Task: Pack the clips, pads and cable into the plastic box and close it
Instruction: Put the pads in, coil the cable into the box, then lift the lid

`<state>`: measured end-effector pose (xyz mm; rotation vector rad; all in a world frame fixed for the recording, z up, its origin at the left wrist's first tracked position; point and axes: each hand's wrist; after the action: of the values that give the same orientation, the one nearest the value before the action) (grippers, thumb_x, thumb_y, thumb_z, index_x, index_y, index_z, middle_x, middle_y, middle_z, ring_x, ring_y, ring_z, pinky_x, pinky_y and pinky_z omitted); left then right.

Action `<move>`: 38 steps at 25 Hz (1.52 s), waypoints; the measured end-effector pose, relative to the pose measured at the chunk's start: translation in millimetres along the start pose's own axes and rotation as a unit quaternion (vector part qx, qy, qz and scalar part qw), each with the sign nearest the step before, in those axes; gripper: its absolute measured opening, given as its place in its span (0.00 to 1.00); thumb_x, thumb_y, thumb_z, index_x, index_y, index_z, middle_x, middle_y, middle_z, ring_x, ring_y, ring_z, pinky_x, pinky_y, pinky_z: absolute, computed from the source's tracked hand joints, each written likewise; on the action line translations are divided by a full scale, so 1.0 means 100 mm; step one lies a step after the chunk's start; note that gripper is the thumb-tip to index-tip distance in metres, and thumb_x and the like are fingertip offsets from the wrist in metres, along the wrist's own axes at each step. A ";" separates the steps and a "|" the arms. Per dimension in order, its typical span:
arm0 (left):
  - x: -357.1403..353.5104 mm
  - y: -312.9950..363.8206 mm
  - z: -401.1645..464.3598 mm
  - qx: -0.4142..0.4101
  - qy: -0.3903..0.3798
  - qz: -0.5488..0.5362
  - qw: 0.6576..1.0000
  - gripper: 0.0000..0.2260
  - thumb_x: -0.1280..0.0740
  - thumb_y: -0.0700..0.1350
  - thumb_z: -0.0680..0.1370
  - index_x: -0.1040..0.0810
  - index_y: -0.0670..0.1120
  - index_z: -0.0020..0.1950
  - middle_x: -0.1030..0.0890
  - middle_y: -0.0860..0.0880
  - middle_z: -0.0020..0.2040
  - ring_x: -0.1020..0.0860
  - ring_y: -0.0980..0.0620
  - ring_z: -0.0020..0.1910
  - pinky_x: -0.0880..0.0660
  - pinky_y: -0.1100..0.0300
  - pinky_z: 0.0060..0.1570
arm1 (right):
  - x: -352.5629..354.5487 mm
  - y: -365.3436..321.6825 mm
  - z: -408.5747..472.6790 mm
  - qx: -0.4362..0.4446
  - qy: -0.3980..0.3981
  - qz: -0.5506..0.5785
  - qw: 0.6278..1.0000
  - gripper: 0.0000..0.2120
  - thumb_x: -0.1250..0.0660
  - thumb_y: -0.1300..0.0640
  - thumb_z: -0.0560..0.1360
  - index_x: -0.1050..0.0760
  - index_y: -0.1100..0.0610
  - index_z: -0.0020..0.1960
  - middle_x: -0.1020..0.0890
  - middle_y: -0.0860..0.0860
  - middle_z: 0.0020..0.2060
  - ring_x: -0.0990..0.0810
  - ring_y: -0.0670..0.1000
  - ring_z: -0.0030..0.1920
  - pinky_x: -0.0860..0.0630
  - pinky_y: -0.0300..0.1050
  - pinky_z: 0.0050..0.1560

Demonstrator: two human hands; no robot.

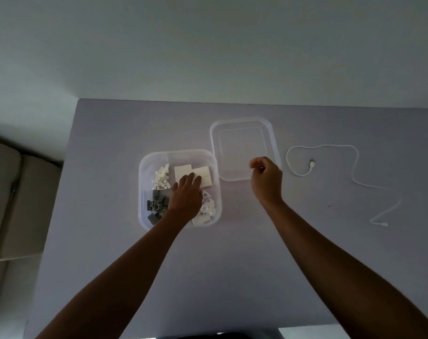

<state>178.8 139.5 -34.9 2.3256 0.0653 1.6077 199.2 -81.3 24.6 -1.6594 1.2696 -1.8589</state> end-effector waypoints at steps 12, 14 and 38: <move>0.28 0.63 -0.05 0.095 0.151 -0.085 0.980 0.21 0.36 0.38 0.75 0.31 0.41 0.68 0.30 0.40 0.69 0.31 0.39 0.67 0.30 0.41 0.60 | 0.71 1.48 0.43 0.018 -0.084 -0.427 0.900 0.12 0.37 0.65 0.76 0.21 0.60 0.57 0.22 0.58 0.57 0.29 0.62 0.60 0.27 0.57 0.53; 0.36 0.82 -0.09 0.050 0.188 -0.136 0.971 0.20 0.36 0.37 0.75 0.30 0.42 0.67 0.28 0.41 0.66 0.30 0.40 0.65 0.27 0.43 0.58 | 0.70 1.45 0.31 0.052 -0.083 -0.427 0.899 0.08 0.36 0.60 0.77 0.20 0.60 0.52 0.20 0.58 0.51 0.27 0.62 0.59 0.30 0.55 0.55; 2.04 3.25 -1.54 -0.198 -0.068 -0.410 0.888 0.18 0.38 0.54 0.81 0.27 0.39 0.43 0.32 0.46 0.29 0.35 0.53 0.23 0.33 0.61 0.24 | 3.42 -1.44 -0.57 0.127 -0.104 0.461 0.872 0.11 0.44 0.52 0.84 0.34 0.52 0.42 0.30 0.51 0.29 0.34 0.48 0.27 0.38 0.43 0.29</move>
<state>67.1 -90.9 289.9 1.7141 0.5523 0.9156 101.6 -237.7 351.8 -0.8219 1.3094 -1.1437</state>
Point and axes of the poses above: each hand's wrist, its own z-axis towards the middle knuckle, its own x-axis out of the back of the hand, y = z × x
